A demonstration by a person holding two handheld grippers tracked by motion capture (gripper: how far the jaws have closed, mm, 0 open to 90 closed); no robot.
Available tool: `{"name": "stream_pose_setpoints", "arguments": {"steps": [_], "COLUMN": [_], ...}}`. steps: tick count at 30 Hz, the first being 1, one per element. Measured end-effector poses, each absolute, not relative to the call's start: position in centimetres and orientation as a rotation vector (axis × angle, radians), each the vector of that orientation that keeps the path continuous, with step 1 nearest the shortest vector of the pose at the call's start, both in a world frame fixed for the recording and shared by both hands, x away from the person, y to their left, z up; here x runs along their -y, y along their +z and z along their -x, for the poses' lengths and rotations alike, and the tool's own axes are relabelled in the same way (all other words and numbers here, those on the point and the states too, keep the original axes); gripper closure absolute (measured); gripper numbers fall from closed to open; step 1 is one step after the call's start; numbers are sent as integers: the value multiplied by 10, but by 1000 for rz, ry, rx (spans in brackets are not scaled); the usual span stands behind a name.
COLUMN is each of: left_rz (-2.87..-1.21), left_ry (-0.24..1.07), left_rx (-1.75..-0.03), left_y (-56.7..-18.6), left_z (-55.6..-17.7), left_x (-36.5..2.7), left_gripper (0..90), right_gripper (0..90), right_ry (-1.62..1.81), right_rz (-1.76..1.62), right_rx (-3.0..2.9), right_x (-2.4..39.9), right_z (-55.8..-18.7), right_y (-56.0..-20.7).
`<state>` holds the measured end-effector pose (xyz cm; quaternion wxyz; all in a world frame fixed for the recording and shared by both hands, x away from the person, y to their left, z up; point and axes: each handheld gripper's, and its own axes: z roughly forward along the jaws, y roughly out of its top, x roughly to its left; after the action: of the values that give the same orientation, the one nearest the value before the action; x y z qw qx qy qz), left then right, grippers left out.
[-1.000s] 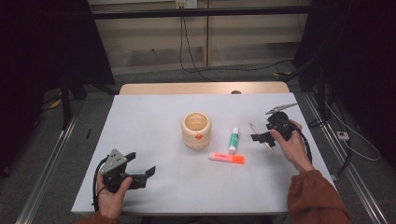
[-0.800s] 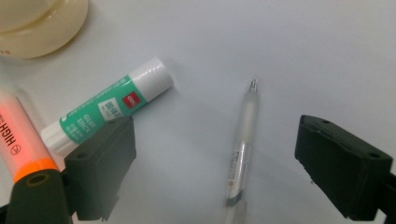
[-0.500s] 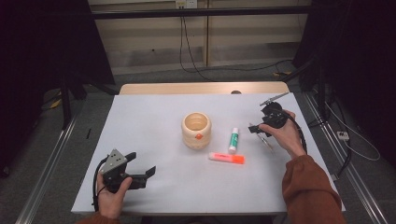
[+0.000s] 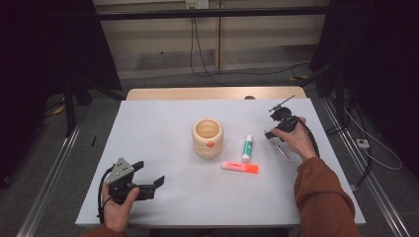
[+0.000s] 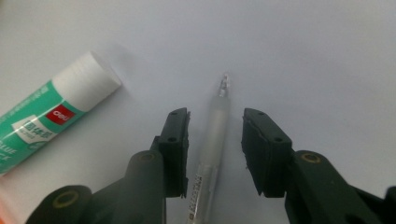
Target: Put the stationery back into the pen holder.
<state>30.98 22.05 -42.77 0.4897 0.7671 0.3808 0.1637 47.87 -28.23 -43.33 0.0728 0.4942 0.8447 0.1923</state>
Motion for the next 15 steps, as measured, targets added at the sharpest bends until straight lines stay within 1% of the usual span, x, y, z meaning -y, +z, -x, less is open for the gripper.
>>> {"name": "stream_pose_setpoints", "arguments": {"steps": [2, 7, 13, 15], "left_rz": [-1861, -1861, -1860, -1858], "left_ry": [394, 393, 394, 390], "left_rx": [-921, -919, -915, -915], "left_y": [-428, -428, -427, -427], "left_z": [-310, -310, -309, -309], "left_x": [-220, -220, -220, -220], "left_gripper": [67, 67, 67, 67], "right_gripper": [655, 688, 765, 772], "right_ry": [564, 532, 511, 500], "right_rz": [-1490, -1492, -1470, -1466], "right_rx": [-2547, -2562, -2578, -2573], "right_x": [283, 280, 277, 276], "right_z": [-480, -481, -479, -479], "right_y": [-436, -441, -441, -441]}}
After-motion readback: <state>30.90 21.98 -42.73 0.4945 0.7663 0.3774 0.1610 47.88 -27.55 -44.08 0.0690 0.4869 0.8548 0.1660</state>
